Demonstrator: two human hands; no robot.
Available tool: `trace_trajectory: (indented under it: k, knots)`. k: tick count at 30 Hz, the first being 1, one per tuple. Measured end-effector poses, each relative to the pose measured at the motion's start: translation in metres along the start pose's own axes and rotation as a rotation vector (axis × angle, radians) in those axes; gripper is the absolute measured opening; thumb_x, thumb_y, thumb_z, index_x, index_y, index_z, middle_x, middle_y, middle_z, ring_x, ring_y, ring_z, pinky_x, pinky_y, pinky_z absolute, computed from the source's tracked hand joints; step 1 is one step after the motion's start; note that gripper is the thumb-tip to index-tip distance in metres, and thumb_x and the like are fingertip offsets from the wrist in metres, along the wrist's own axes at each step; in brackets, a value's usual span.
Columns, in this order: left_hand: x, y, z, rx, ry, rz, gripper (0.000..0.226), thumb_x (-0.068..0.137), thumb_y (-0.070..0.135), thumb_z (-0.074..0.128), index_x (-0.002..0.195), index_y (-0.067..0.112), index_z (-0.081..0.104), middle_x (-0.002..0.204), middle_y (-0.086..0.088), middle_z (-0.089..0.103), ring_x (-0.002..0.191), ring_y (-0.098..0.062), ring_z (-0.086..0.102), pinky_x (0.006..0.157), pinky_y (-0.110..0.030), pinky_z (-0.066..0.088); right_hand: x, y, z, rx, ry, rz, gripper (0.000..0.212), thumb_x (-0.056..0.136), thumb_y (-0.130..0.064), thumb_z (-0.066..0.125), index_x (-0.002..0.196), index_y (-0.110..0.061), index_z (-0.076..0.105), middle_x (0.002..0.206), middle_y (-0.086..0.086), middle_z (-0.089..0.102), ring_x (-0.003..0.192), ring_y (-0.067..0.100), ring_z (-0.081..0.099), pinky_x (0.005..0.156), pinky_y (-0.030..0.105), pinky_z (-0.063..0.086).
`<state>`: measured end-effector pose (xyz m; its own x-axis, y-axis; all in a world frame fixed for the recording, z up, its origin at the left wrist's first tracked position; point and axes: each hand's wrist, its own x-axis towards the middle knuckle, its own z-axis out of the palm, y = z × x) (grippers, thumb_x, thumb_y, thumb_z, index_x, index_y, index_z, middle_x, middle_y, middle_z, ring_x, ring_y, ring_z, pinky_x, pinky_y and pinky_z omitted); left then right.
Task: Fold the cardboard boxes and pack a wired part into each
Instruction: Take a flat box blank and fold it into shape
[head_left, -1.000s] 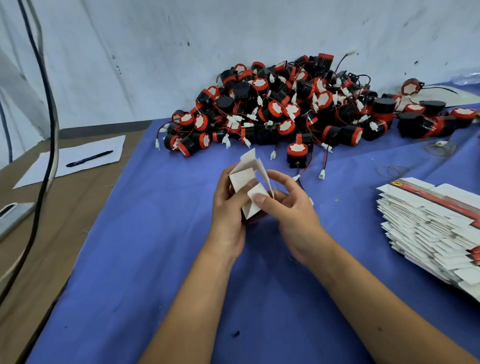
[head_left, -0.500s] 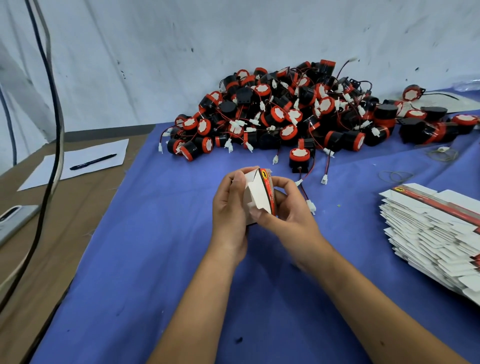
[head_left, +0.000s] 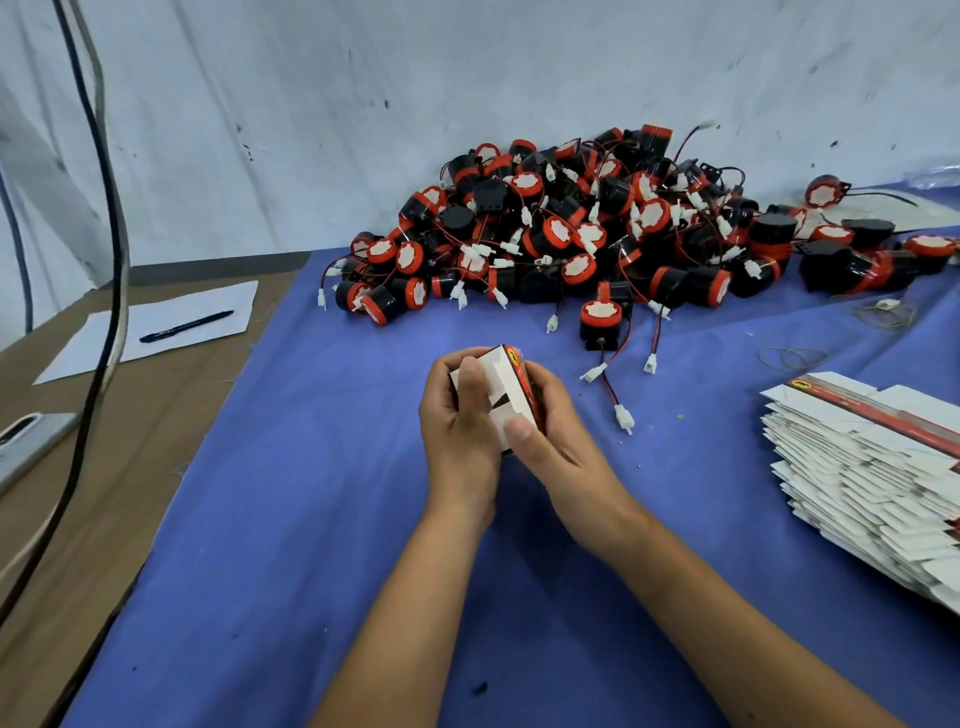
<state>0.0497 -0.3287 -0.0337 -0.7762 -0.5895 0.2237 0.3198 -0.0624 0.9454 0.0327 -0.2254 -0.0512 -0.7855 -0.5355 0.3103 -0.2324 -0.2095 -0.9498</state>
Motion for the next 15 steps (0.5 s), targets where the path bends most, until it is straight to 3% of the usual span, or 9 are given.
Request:
trace_trajectory:
  k: [3, 5, 8, 10, 12, 15]
  knots:
    - [-0.0015, 0.0014, 0.0001, 0.156, 0.013, 0.176, 0.033, 0.102, 0.043, 0.048, 0.105, 0.016, 0.066, 0.102, -0.002, 0.076, 0.092, -0.023, 0.073, 0.076, -0.049, 0.061, 0.0012, -0.0026, -0.0037, 0.075, 0.032, 0.039, 0.066, 0.084, -0.06, 0.07, 0.137, -0.029, 0.047, 0.135, -0.01, 0.06, 0.13, 0.01, 0.056, 0.103, 0.035, 0.051]
    - [-0.0034, 0.0004, -0.0005, 0.267, 0.031, 0.267, 0.032, 0.106, 0.039, 0.045, 0.106, 0.016, 0.067, 0.101, 0.005, 0.075, 0.089, -0.015, 0.073, 0.073, -0.043, 0.06, 0.0017, -0.0009, -0.0023, 0.056, 0.071, 0.058, 0.063, 0.078, -0.051, 0.078, 0.129, -0.028, 0.048, 0.129, -0.003, 0.064, 0.122, 0.013, 0.062, 0.099, 0.037, 0.054]
    - [-0.0036, -0.0002, -0.0031, 0.284, -0.044, 0.313, 0.038, 0.109, 0.038, 0.039, 0.113, 0.019, 0.072, 0.105, 0.012, 0.075, 0.092, -0.01, 0.072, 0.07, -0.026, 0.057, 0.0017, 0.0004, -0.0009, 0.188, 0.084, 0.102, 0.061, 0.076, -0.038, 0.082, 0.122, -0.021, 0.047, 0.122, 0.003, 0.069, 0.115, 0.016, 0.067, 0.089, 0.028, 0.055]
    - [-0.0019, 0.0021, -0.0033, 0.17, -0.127, 0.257, 0.044, 0.109, 0.041, 0.033, 0.122, 0.02, 0.07, 0.12, 0.009, 0.074, 0.106, -0.014, 0.071, 0.082, -0.029, 0.058, 0.0019, -0.0004, -0.0025, 0.343, 0.102, 0.111, 0.054, 0.079, -0.026, 0.08, 0.123, -0.014, 0.049, 0.12, 0.004, 0.071, 0.116, 0.018, 0.067, 0.088, 0.027, 0.054]
    - [-0.0022, 0.003, -0.0017, 0.04, -0.195, 0.128, 0.05, 0.108, 0.049, 0.028, 0.13, 0.025, 0.066, 0.132, 0.005, 0.07, 0.119, -0.023, 0.068, 0.093, -0.042, 0.058, 0.003, -0.0031, -0.0049, 0.425, 0.125, 0.127, 0.047, 0.082, -0.019, 0.074, 0.124, -0.01, 0.052, 0.12, 0.007, 0.071, 0.118, 0.022, 0.066, 0.09, 0.031, 0.053]
    - [-0.0047, 0.0012, 0.0008, 0.022, -0.24, -0.038, 0.055, 0.101, 0.058, 0.033, 0.134, 0.028, 0.064, 0.128, 0.002, 0.071, 0.117, -0.028, 0.068, 0.096, -0.051, 0.057, 0.0027, -0.0059, -0.0086, 0.444, 0.058, 0.157, 0.049, 0.086, -0.018, 0.068, 0.131, -0.006, 0.052, 0.13, 0.014, 0.067, 0.126, 0.026, 0.062, 0.098, 0.035, 0.051]
